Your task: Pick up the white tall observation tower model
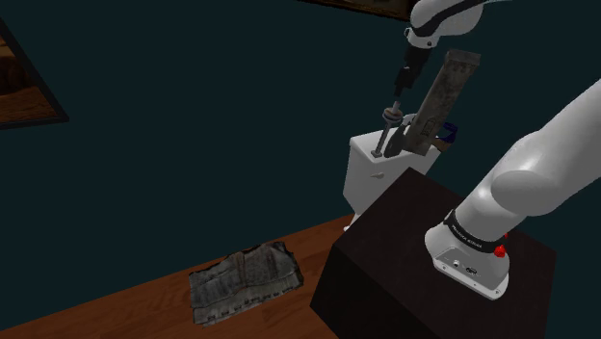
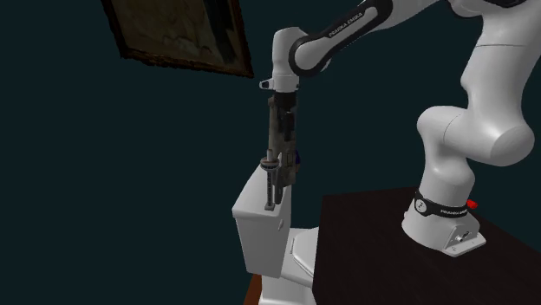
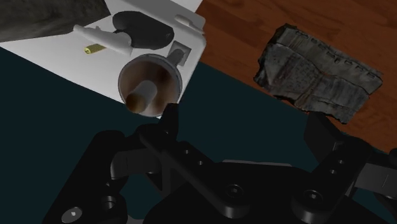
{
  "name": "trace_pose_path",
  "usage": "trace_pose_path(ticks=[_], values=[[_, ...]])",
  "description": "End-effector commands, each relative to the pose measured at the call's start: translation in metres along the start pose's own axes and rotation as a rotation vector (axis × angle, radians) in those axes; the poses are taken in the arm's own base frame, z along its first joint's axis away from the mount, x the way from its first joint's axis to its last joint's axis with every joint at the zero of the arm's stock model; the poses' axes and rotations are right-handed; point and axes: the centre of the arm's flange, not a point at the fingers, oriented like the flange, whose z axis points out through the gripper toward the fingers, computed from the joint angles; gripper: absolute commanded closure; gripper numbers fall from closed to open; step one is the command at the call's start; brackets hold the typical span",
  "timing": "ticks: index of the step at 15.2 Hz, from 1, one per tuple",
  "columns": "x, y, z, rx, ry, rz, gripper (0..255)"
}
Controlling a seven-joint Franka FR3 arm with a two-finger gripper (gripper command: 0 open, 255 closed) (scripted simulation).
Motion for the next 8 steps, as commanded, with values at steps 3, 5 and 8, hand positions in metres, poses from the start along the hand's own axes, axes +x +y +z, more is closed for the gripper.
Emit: trace_pose_path(ticks=[3, 5, 8], values=[[0.013, 0.044, 0.029, 0.005, 0.006, 0.008, 0], [0.020, 0.066, 0.043, 0.008, 0.009, 0.012, 0], [0.031, 0.098, 0.064, 0.013, 0.014, 0.018, 0]])
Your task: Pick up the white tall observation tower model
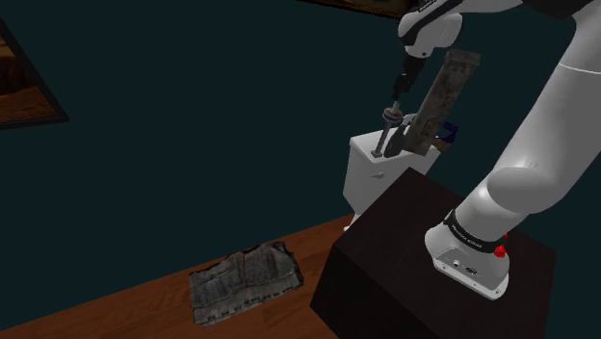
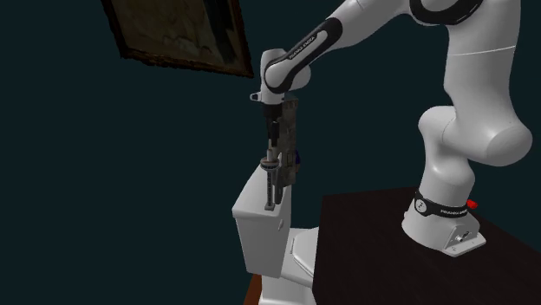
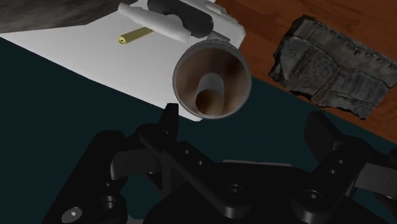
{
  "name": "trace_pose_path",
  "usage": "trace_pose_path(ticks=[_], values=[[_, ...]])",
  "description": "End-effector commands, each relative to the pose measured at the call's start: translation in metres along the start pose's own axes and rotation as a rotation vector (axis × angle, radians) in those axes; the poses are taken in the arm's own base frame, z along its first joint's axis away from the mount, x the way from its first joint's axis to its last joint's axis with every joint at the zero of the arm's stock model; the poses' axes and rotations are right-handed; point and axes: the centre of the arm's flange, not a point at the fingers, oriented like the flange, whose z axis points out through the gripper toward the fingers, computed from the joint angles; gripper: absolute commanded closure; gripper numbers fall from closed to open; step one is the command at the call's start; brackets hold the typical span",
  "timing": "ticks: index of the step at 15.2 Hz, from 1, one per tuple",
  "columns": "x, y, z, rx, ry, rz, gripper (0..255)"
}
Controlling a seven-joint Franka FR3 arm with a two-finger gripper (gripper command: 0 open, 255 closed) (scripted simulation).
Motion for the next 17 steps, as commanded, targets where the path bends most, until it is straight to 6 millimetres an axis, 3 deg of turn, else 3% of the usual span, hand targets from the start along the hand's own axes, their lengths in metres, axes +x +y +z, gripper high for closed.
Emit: trace_pose_path(ticks=[1, 9, 11, 12, 17], values=[[0.008, 0.023, 0.016, 0.003, 0.004, 0.003, 0], [0.009, 0.023, 0.056, 0.003, 0.004, 0.003, 0], [0.008, 0.023, 0.056, 0.003, 0.004, 0.003, 0], [0.009, 0.024, 0.056, 0.003, 0.004, 0.003, 255], [0.008, 0.024, 0.056, 0.003, 0.004, 0.003, 255]])
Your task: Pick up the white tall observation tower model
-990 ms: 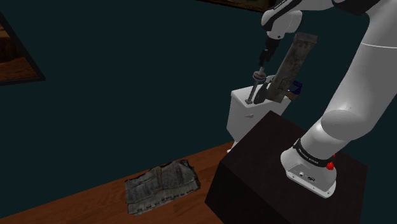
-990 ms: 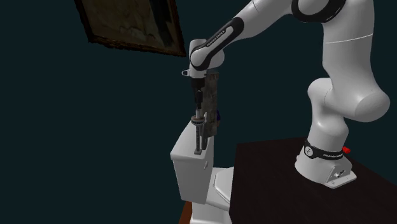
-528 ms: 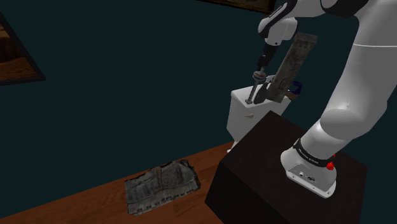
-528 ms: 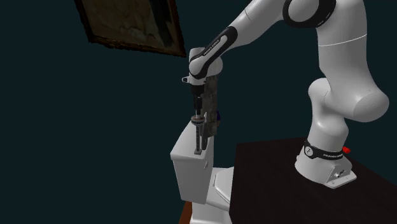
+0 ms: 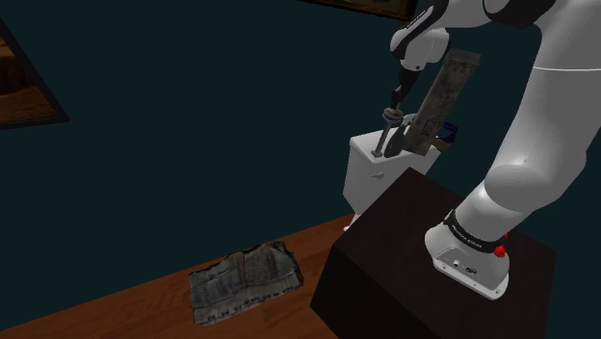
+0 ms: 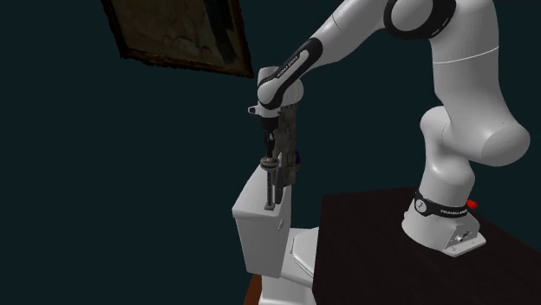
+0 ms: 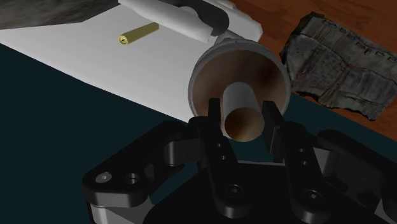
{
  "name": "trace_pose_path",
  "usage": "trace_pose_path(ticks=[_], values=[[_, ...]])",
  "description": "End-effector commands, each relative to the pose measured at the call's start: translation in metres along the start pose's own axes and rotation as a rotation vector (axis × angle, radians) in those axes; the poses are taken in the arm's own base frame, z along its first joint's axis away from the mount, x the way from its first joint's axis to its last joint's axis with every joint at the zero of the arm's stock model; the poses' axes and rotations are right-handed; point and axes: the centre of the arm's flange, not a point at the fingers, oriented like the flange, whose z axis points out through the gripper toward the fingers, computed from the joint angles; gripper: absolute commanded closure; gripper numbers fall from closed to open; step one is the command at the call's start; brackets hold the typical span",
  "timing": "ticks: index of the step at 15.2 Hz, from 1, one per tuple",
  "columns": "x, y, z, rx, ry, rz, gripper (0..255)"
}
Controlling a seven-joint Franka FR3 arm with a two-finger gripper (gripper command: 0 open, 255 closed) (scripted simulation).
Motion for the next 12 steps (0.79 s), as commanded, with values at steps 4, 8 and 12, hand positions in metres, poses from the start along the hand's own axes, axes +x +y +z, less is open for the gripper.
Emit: trace_pose_path(ticks=[4, 8, 12], values=[[0.000, -0.001, 0.001, 0.000, 0.000, 0.000, 255], [0.000, -0.001, -0.021, 0.000, 0.000, 0.000, 255], [0.000, 0.000, -0.042, 0.000, 0.000, 0.000, 255]])
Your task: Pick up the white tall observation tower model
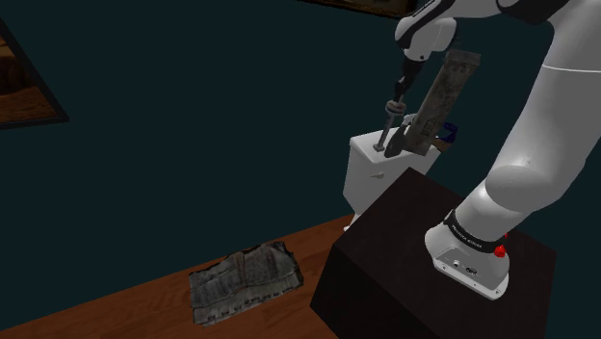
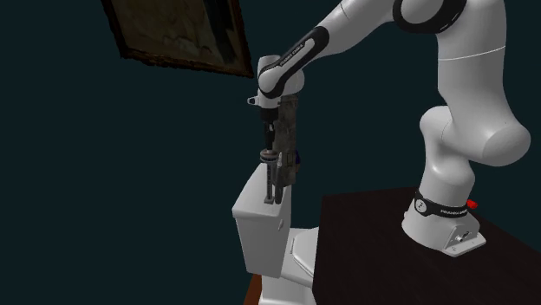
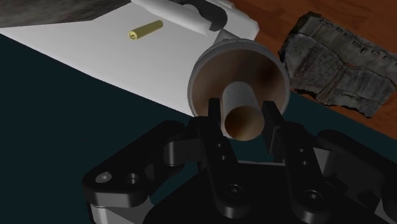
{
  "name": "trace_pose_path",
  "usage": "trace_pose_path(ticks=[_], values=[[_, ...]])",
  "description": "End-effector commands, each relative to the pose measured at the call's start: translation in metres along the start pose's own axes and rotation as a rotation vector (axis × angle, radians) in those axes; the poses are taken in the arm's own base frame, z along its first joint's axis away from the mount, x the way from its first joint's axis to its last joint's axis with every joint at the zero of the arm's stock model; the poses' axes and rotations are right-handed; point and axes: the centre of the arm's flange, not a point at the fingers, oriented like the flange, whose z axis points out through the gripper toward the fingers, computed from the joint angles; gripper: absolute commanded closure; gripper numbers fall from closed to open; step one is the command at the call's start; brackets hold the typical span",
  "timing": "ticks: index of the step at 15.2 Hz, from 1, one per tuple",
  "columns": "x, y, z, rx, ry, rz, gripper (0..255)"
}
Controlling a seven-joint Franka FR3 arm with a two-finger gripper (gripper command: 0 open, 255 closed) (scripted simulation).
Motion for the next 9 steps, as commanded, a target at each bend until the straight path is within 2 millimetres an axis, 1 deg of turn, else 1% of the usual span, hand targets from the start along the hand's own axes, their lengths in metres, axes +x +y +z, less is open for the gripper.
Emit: trace_pose_path(ticks=[1, 7, 9], values=[[0.000, 0.000, -0.011, 0.000, 0.000, 0.000, 255], [0.000, 0.000, -0.042, 0.000, 0.000, 0.000, 255], [0.000, 0.000, -0.043, 0.000, 0.000, 0.000, 255]])
